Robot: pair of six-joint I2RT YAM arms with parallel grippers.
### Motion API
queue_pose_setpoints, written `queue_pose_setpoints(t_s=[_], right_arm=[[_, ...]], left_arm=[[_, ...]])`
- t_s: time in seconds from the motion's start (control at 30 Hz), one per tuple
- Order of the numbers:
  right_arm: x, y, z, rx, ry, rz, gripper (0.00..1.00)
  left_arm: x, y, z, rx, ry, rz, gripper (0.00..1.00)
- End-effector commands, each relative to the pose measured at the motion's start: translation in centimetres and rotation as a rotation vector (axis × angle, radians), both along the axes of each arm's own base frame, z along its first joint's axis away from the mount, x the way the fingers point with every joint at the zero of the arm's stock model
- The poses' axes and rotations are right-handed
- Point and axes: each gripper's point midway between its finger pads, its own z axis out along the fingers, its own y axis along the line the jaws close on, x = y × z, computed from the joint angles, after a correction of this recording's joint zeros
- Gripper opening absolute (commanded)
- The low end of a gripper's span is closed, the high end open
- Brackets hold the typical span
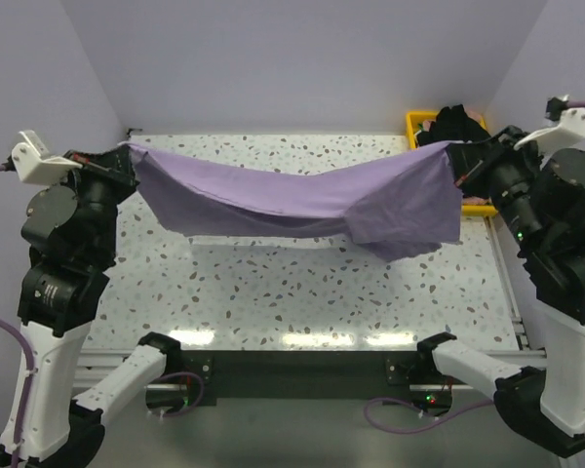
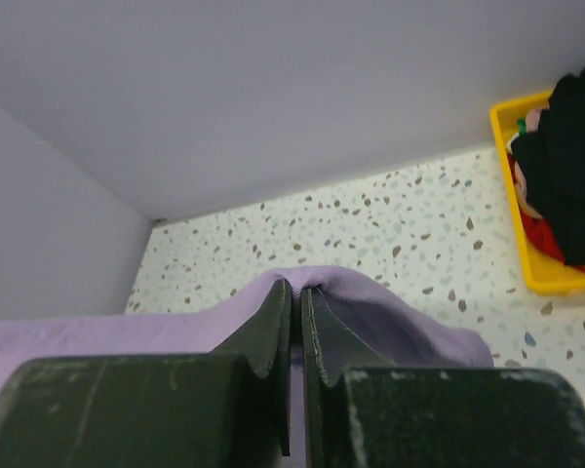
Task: Fold and stack the t-shirts
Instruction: Flatten the tshirt out
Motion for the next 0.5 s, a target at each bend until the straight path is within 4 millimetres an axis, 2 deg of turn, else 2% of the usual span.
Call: queue_pose_setpoints(t_s=[0.0,0.07,0.1,0.17,0.2,0.23,0.27,0.3,0.33,0.37,0.4,0.43,0.47], right_arm=[[1.4,0.0,2.5,-0.057,-0.048,-0.008,0.00],[2.8,0.5,3.2,-0.072,-0.070,0.004,0.00],[3.9,1.1,3.2,-0.081,-0.070,0.013,0.00],[7.5,2.8,2.5,-0.102,-0.065,0.043,0.00],[8.9,3.4,2.0,-0.108,-0.058,0.052,0.00],[11.7,4.9,1.1,-0.114,-0.051,0.077,0.00],[13.1,5.5,0.6,-0.125,-0.052,0.091,0.00],[14.6,5.9,0.9,-0.116,-0.078,0.092,0.00],[17.5,6.9,-1.1,-0.125,-0.040,0.105,0.00],[18.6,7.7,-1.4,-0.111,-0.043,0.133,0.00],[20.3,7.9,-0.8,-0.098,-0.076,0.130,0.00],[21.5,8.4,-1.0,-0.089,-0.079,0.146,0.00],[24.4,9.5,-3.7,-0.090,-0.028,0.168,0.00]], left_arm=[[-0.2,0.8,3.0,0.014,-0.068,0.036,0.00],[0.3,0.8,3.4,0.020,-0.076,0.045,0.00],[1.3,0.7,3.6,0.020,-0.078,0.054,0.00],[2.8,0.3,3.2,0.030,-0.072,0.056,0.00],[4.7,-0.2,2.6,0.039,-0.060,0.062,0.00],[5.8,-0.4,2.1,0.045,-0.049,0.067,0.00],[7.0,-0.6,1.7,0.057,-0.040,0.074,0.00],[9.4,-1.3,0.8,0.068,-0.034,0.071,0.00],[10.6,-1.6,0.4,0.077,-0.033,0.070,0.00],[13.0,-2.1,-1.1,0.093,-0.001,0.068,0.00],[14.4,-2.0,-0.4,0.087,-0.044,0.055,0.00],[15.7,-2.0,-0.5,0.081,-0.052,0.044,0.00],[18.2,-2.2,-2.0,0.089,-0.024,0.029,0.00]])
